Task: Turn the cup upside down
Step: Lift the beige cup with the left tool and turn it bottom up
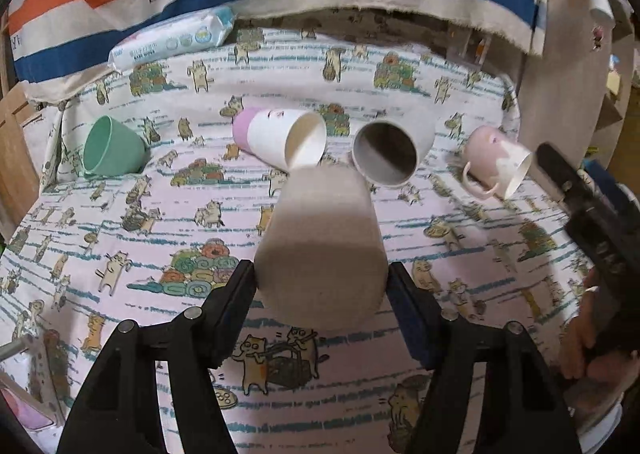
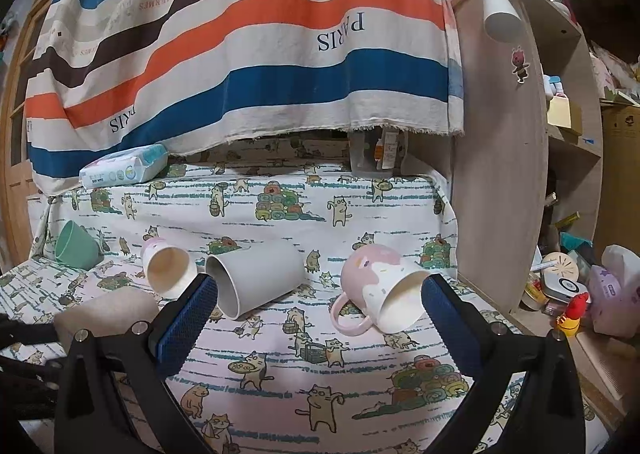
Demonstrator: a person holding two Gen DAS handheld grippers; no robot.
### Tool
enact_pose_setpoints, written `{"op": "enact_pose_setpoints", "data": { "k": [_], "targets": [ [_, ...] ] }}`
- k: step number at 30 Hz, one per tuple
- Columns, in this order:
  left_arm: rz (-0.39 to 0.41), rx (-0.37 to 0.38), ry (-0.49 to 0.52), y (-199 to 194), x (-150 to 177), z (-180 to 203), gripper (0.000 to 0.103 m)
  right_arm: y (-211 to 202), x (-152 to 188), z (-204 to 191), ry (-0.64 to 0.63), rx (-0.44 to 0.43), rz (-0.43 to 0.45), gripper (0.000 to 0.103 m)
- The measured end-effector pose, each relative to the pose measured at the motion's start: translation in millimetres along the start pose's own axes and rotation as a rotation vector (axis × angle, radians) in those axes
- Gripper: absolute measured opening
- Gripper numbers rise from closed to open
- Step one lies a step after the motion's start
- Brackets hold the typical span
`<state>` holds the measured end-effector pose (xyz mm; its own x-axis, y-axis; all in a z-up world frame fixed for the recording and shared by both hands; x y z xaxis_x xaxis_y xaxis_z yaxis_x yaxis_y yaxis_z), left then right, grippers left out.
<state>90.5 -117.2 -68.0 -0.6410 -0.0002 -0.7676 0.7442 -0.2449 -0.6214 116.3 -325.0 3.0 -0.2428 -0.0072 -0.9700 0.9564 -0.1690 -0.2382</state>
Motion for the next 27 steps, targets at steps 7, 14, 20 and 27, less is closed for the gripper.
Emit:
{"op": "enact_pose_setpoints", "data": {
  "k": [7, 14, 20, 27],
  "targets": [
    [0.095, -0.022, -0.007, -24, -18, -6, 0.065, 4, 3, -6, -0.023, -0.015, -0.018, 0.103],
    [0.099, -0.014, 0.002, -21, -33, -8, 0.065, 7, 8, -11, -0.033, -0.038, -0.042, 0.103],
    [0.078, 0.002, 0.018, -8, -49, -9, 0.065, 7, 8, -11, -0.034, -0.037, -0.042, 0.103],
    [0.064, -0.014, 0.066, 12, -62, -3, 0.065, 7, 7, -12, -0.037, -0.039, -0.038, 0.103]
  ]
}}
Point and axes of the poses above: each gripper's, at about its wrist camera, not at the fingertips, and y roughly the way its jaws point, z to its right, x to its underside, the point moved 10 cm from there along y, roughly the way its jaws point, and after that the axes turned 9 degrees about x, right-handed, at the moved point
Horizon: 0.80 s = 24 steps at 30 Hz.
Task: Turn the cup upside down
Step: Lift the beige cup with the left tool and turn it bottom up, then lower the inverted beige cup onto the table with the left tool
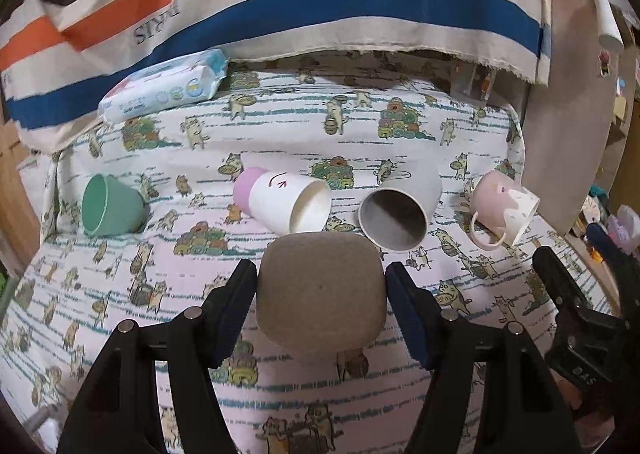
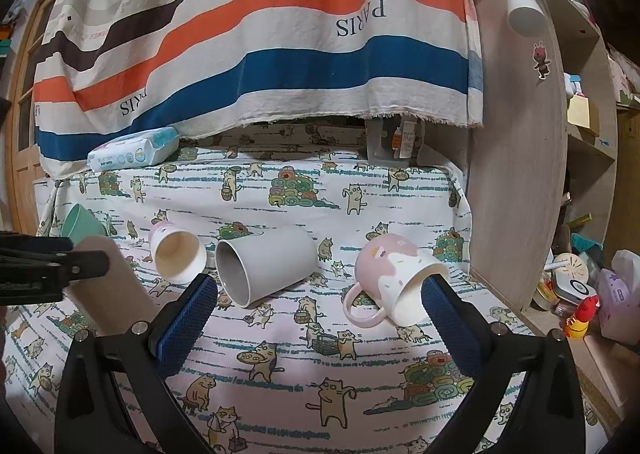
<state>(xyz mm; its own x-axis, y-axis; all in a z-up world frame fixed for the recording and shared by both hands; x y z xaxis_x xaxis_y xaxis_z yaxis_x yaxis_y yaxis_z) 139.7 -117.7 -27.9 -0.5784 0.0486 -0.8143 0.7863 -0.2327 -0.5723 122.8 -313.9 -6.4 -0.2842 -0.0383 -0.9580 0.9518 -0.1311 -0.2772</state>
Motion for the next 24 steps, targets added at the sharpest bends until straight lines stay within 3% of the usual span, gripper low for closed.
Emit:
{"op": "enact_pose_setpoints", "data": {
  "k": [13, 24],
  "targets": [
    [0.022, 0.029, -0.018, 4, -6, -8, 0.066, 0, 0, -2, -0.008, -0.005, -0.001, 0.103],
    [0.212, 0.008, 0.004, -55, -27, -24, 0.078, -1, -1, -2, -0.005, -0.004, 0.002, 0.103]
  ]
}}
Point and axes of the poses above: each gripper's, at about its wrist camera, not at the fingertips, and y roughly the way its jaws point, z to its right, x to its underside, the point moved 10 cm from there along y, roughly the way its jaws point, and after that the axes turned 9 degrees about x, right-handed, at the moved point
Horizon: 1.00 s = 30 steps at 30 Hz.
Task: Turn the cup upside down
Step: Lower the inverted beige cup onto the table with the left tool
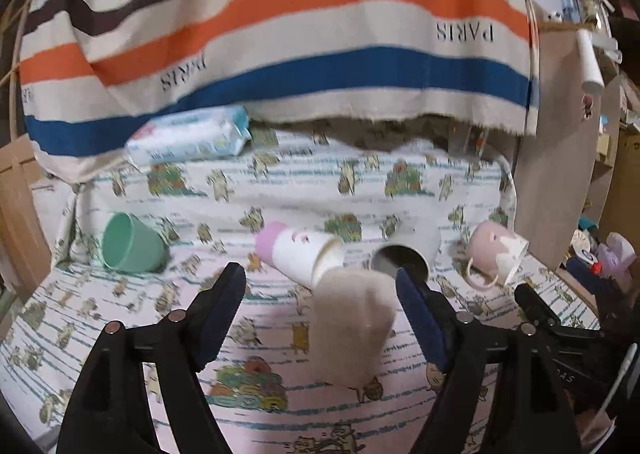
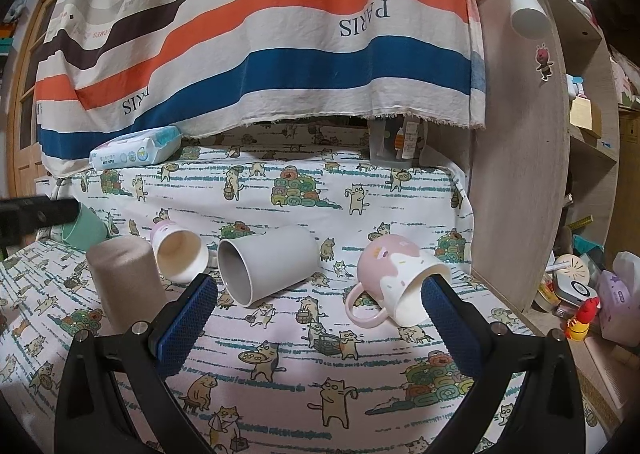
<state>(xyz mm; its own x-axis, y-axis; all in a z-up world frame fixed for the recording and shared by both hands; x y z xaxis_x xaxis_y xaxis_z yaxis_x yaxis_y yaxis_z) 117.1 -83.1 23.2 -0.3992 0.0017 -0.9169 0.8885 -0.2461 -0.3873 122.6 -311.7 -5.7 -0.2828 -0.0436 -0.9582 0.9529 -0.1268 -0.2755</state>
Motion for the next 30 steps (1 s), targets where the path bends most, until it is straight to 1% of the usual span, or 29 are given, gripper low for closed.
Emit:
{"op": "enact_pose_setpoints", "data": {
  "k": [3, 5, 7, 10, 13, 19, 26, 30],
  "targets": [
    [0.057, -0.022, 0.02, -16, -8, -8, 0.083, 0, 0, 0, 0.0, -0.002, 0.002, 0.103],
    [0.097, -0.033, 0.029, -27, -13, -13, 0.09, -1, 0, -1, 0.0, -0.005, 0.005, 0.103],
    [0.142, -0.037, 0.035, -38, -17, -18, 0.102, -1, -1, -1, 0.0, -0.008, 0.007, 0.103],
    [0.192, -0.043, 0.048, -51, -19, -24, 0.103, -1, 0, -1, 0.0, -0.007, 0.005, 0.103],
    [0.215, -0.045, 0.05, -57, -17, -33, 0.103, 0, 1, -1, -0.001, -0.009, 0.0, 0.103],
    [0.215, -0.056, 0.04, -56, -1, -52, 0.103, 1, 1, -1, 0.0, -0.008, -0.002, 0.103],
    [0.198, -0.066, 0.039, -45, 20, -68, 0.103, 3, 4, -2, -0.001, -0.012, -0.011, 0.103],
    [0.187, -0.039, 0.031, -36, 29, -70, 0.103, 5, 4, -3, -0.001, -0.017, -0.018, 0.103]
  ]
}}
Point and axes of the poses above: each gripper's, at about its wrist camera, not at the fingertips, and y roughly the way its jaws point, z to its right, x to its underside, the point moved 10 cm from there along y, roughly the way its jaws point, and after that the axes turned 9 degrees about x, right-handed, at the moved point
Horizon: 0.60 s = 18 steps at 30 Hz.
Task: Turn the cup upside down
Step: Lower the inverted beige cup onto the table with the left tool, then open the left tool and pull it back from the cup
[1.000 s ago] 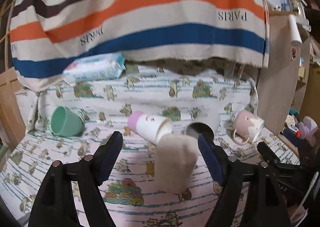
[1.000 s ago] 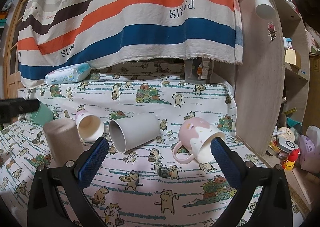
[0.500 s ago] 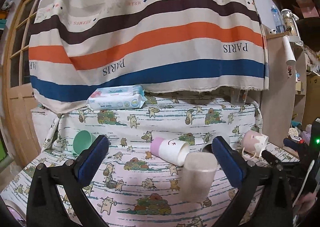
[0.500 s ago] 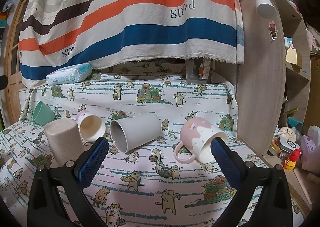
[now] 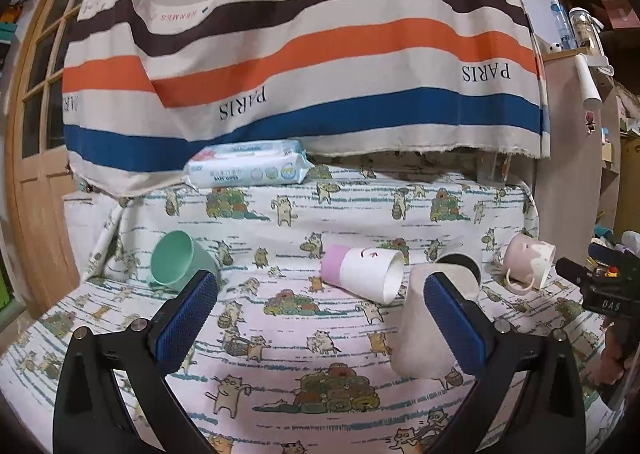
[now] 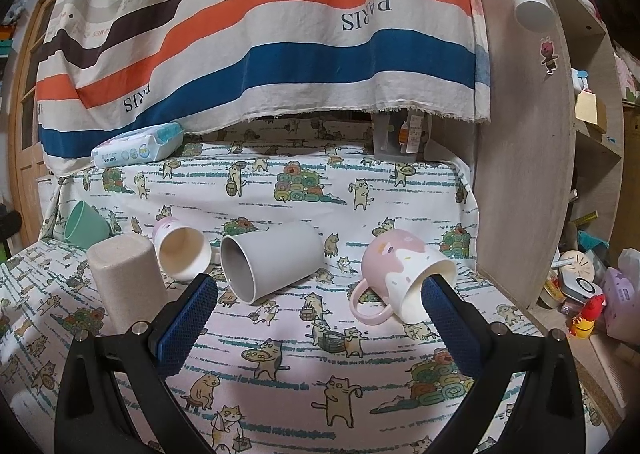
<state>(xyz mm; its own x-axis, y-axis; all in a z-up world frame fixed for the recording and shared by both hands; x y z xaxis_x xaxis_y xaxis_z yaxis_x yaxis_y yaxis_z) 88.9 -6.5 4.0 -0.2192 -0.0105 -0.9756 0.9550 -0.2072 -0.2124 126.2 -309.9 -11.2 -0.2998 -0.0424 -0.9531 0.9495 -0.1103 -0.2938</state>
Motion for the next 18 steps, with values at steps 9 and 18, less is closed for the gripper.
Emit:
{"op": "enact_pose_setpoints", "data": {
  "k": [9, 18],
  "targets": [
    [-0.051, -0.013, 0.008, 9, 21, 0, 0.103, -1, 1, -5, -0.003, -0.017, -0.008, 0.103],
    [-0.084, -0.047, -0.02, 13, 27, -9, 0.103, -4, 2, -10, -0.006, -0.015, -0.015, 0.103]
  ]
}}
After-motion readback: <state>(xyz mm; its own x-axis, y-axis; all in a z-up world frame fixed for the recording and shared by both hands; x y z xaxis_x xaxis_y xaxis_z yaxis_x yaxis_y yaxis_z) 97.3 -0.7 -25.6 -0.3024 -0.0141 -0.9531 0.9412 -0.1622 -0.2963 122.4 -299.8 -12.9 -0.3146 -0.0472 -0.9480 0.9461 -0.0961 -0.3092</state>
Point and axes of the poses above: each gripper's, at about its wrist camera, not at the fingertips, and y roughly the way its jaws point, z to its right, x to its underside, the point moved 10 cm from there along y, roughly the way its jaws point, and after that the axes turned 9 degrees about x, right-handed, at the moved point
